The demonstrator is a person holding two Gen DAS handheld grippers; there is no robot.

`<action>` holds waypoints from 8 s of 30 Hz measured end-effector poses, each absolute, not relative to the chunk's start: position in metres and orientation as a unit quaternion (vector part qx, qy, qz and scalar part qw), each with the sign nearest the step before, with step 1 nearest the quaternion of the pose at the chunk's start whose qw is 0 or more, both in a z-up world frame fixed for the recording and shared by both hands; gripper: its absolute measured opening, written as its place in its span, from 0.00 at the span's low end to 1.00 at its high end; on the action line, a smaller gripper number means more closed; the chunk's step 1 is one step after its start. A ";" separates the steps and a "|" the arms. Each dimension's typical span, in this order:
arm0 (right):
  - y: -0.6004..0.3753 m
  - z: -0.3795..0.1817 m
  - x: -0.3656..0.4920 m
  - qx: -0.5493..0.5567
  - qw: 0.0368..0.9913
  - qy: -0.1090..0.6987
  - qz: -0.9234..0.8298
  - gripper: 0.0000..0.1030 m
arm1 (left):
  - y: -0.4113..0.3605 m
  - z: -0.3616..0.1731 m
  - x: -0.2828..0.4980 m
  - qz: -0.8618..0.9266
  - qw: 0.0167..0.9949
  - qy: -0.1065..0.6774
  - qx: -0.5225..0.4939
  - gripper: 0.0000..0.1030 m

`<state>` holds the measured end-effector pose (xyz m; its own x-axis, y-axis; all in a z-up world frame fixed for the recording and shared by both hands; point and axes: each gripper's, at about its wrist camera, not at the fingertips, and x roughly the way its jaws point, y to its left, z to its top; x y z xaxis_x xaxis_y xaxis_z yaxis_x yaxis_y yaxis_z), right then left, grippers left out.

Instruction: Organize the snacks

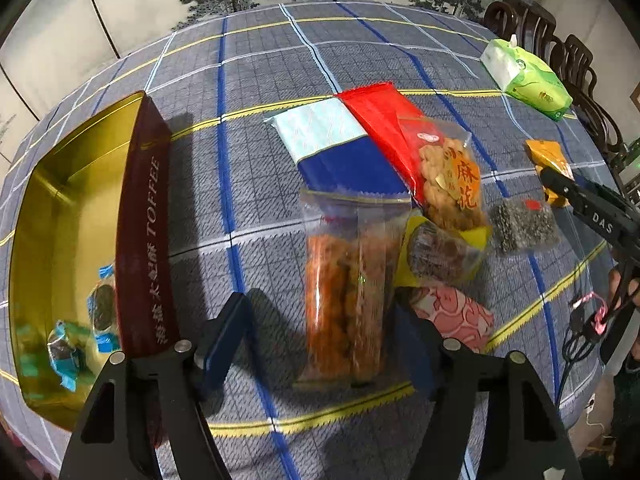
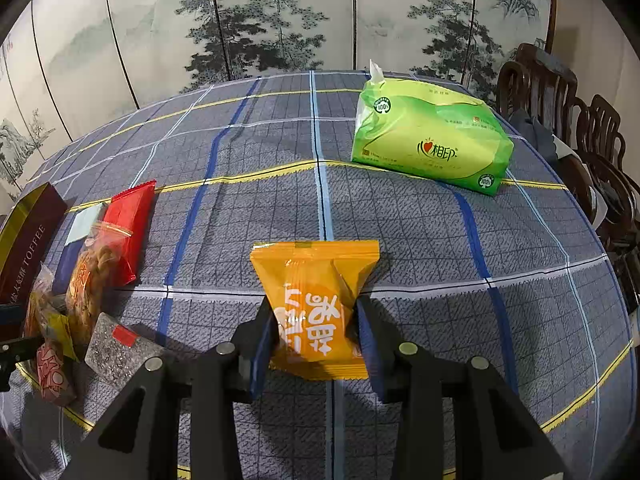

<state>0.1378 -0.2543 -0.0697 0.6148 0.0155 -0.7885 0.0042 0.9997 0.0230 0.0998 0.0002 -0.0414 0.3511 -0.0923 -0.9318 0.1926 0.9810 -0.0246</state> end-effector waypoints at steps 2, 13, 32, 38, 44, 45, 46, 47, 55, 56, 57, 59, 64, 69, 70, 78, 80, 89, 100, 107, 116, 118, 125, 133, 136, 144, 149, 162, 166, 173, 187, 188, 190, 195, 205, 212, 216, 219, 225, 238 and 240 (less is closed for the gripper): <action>-0.254 -0.069 0.137 0.012 0.899 0.438 0.003 0.39 | 0.002 -0.045 0.103 -0.090 0.816 0.570 0.032 0.58; -0.254 -0.069 0.138 0.011 0.899 0.438 0.002 0.39 | 0.006 -0.036 0.095 -0.093 0.820 0.564 0.019 0.32; -0.249 -0.070 0.135 -0.002 0.901 0.434 -0.002 0.40 | 0.042 0.032 0.077 -0.066 0.858 0.509 0.009 0.32; -0.248 -0.070 0.135 -0.005 0.899 0.438 -0.004 0.40 | 0.096 0.043 0.080 0.002 0.864 0.504 0.011 0.32; -0.247 -0.069 0.139 -0.008 0.895 0.445 -0.007 0.40 | 0.148 0.038 0.081 0.054 0.857 0.512 0.001 0.32; -0.247 -0.068 0.139 -0.008 0.895 0.447 -0.007 0.40 | 0.155 0.036 0.082 0.061 0.855 0.516 0.001 0.32; -0.247 -0.068 0.140 -0.009 0.894 0.448 -0.008 0.40 | 0.162 0.033 0.082 0.070 0.852 0.519 0.002 0.32; -0.247 -0.068 0.140 -0.009 0.893 0.449 -0.008 0.40 | 0.168 0.030 0.082 0.074 0.848 0.524 0.002 0.32; -0.247 -0.068 0.144 -0.007 0.889 0.457 -0.013 0.40 | 0.189 0.007 0.082 0.091 0.833 0.546 0.005 0.32; -0.247 -0.068 0.145 -0.008 0.889 0.458 -0.013 0.40 | 0.190 0.005 0.081 0.091 0.832 0.548 0.007 0.32; -0.247 -0.068 0.145 -0.008 0.888 0.459 -0.013 0.39 | 0.191 0.004 0.081 0.093 0.831 0.549 0.009 0.32; -0.247 -0.068 0.146 -0.007 0.887 0.461 -0.013 0.40 | 0.193 0.001 0.081 0.095 0.828 0.552 0.011 0.32; -0.246 -0.068 0.147 -0.008 0.887 0.462 -0.015 0.40 | 0.199 -0.006 0.080 0.096 0.823 0.559 0.006 0.32; -0.247 -0.069 0.147 -0.006 0.886 0.463 -0.018 0.40 | 0.202 -0.010 0.078 0.093 0.822 0.561 0.000 0.32; -0.247 -0.069 0.147 -0.006 0.886 0.463 -0.018 0.39 | 0.203 -0.010 0.078 0.092 0.823 0.561 -0.001 0.33; -0.248 -0.069 0.145 -0.003 0.886 0.463 -0.023 0.38 | 0.204 -0.011 0.077 0.090 0.824 0.559 -0.005 0.36; -0.247 -0.069 0.145 -0.004 0.886 0.462 -0.025 0.38 | 0.204 -0.011 0.077 0.091 0.824 0.559 -0.006 0.36; -0.244 -0.067 0.142 -0.003 0.886 0.461 -0.037 0.37 | 0.202 -0.008 0.072 0.081 0.830 0.552 -0.010 0.49; -0.234 -0.040 0.134 -0.007 0.896 0.440 -0.051 0.34 | 0.197 -0.001 0.061 0.071 0.842 0.535 -0.013 0.65; -0.198 -0.005 0.129 -0.015 0.908 0.418 -0.017 0.33 | 0.190 0.010 0.050 0.075 0.852 0.517 -0.026 0.73; -0.111 0.019 0.121 -0.031 0.910 0.405 0.083 0.33 | 0.187 0.030 0.032 0.107 0.867 0.486 -0.016 0.74; -0.090 0.022 0.119 -0.033 0.908 0.402 0.108 0.34 | 0.190 0.032 0.028 0.113 0.868 0.483 -0.018 0.74; -0.023 0.026 0.113 -0.050 0.898 0.403 0.173 0.33 | 0.209 0.039 0.014 0.139 0.869 0.474 -0.029 0.74; 0.037 0.026 0.102 -0.073 0.883 0.403 0.232 0.33 | 0.246 0.048 -0.008 0.173 0.867 0.461 -0.076 0.77; 0.054 0.024 0.099 -0.082 0.877 0.404 0.247 0.33 | 0.257 0.051 -0.014 0.186 0.865 0.457 -0.089 0.77; 0.093 0.009 0.095 -0.107 0.860 0.413 0.278 0.33 | 0.281 0.052 -0.031 0.211 0.858 0.455 -0.113 0.78; 0.111 -0.003 0.092 -0.124 0.850 0.421 0.291 0.33 | 0.295 0.049 -0.039 0.227 0.850 0.459 -0.122 0.78; 0.135 -0.024 0.094 -0.149 0.837 0.433 0.299 0.33 | 0.308 0.047 -0.051 0.240 0.843 0.460 -0.140 0.79; 0.139 -0.031 0.095 -0.156 0.834 0.438 0.298 0.33 | 0.310 0.043 -0.052 0.242 0.840 0.464 -0.143 0.79; 0.142 -0.038 0.097 -0.158 0.832 0.443 0.295 0.34 | 0.307 0.040 -0.053 0.238 0.839 0.469 -0.140 0.79; 0.139 -0.043 0.100 -0.143 0.828 0.454 0.295 0.45 | 0.301 0.039 -0.052 0.229 0.840 0.473 -0.135 0.79; 0.138 -0.042 0.100 -0.138 0.828 0.453 0.299 0.47 | 0.299 0.039 -0.051 0.228 0.840 0.473 -0.135 0.79; 0.138 -0.039 0.098 -0.137 0.829 0.449 0.304 0.48 | 0.297 0.040 -0.051 0.226 0.841 0.473 -0.135 0.79; 0.132 -0.026 0.089 -0.143 0.832 0.433 0.316 0.49 | 0.285 0.042 -0.047 0.213 0.846 0.471 -0.128 0.79; 0.052 0.002 0.080 -0.136 0.845 0.420 0.302 0.49 | 0.235 0.045 -0.032 0.159 0.860 0.476 -0.092 0.79; -0.050 0.006 0.096 -0.137 0.851 0.442 0.249 0.49 | 0.193 0.049 -0.021 0.125 0.865 0.482 -0.063 0.79; -0.099 0.001 0.108 -0.148 0.843 0.460 0.237 0.49 | 0.171 0.048 -0.015 0.110 0.864 0.489 -0.050 0.79; -0.126 -0.007 0.115 -0.180 0.829 0.471 0.243 0.49 | 0.154 0.047 -0.012 0.099 0.862 0.496 -0.042 0.79; -0.145 -0.026 0.120 -0.239 0.790 0.483 0.293 0.49 | 0.123 0.044 -0.010 0.087 0.856 0.509 -0.029 0.79; -0.146 -0.050 0.130 -0.260 0.745 0.489 0.372 0.49 | 0.081 0.042 -0.007 0.067 0.846 0.528 -0.016 0.79; -0.150 -0.051 0.127 -0.246 0.756 0.484 0.366 0.49 | 0.075 0.040 -0.003 0.062 0.845 0.531 -0.016 0.79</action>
